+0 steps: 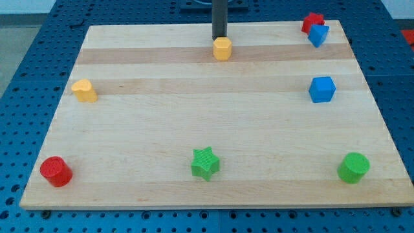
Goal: Push the yellow hexagon to the top of the blue cube
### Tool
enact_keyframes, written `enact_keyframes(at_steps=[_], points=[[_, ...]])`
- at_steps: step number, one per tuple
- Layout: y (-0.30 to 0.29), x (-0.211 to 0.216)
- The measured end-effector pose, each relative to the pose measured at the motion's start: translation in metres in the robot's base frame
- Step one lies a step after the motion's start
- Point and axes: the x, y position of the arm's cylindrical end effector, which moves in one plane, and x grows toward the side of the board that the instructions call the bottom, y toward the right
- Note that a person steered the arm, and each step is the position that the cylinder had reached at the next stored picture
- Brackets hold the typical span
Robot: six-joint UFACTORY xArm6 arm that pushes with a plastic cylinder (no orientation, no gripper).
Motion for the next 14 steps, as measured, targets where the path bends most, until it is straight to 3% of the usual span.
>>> enact_keyframes(at_steps=[2, 3, 4, 6, 8, 10, 14], points=[[0.014, 0.033], [0.06, 0.036], [0.065, 0.022], [0.023, 0.002], [0.011, 0.044], [0.053, 0.07], [0.03, 0.114]])
